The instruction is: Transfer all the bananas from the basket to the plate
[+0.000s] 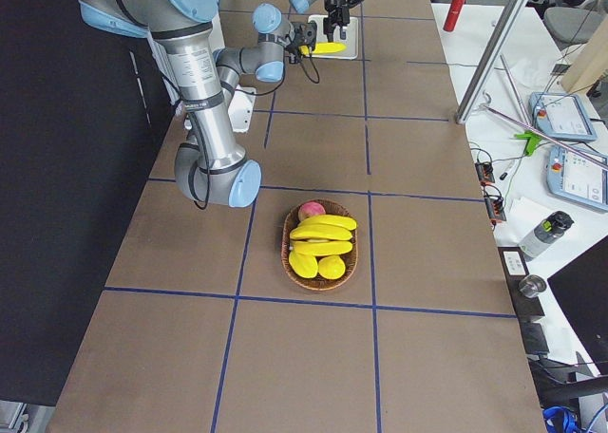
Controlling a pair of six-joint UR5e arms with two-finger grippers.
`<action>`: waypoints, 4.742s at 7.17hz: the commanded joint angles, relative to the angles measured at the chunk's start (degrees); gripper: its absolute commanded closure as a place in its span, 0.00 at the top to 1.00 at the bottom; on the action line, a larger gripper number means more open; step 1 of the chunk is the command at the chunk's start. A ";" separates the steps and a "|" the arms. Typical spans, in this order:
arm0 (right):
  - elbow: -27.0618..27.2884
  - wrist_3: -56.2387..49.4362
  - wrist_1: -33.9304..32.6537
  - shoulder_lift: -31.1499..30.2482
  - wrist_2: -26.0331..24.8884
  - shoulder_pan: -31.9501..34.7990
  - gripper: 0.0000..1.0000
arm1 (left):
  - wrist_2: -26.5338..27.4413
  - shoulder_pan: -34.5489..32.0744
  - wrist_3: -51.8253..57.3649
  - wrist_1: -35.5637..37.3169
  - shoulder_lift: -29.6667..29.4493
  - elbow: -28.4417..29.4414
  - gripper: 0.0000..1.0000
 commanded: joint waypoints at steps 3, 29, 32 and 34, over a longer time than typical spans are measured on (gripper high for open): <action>0.29 0.02 0.15 0.02 -0.54 -0.48 0.03 | 0.90 2.62 0.50 0.13 -0.19 -0.63 0.03; 4.69 -2.26 -6.97 -6.57 1.39 5.49 1.00 | -0.42 -22.33 61.06 9.90 31.98 19.93 1.00; 6.26 -4.18 -16.91 -6.22 7.75 11.60 1.00 | -1.73 -22.77 61.06 11.28 31.98 14.16 1.00; 8.37 -14.95 -20.41 -12.32 15.51 18.46 1.00 | -4.90 -24.17 61.32 17.14 31.80 7.31 1.00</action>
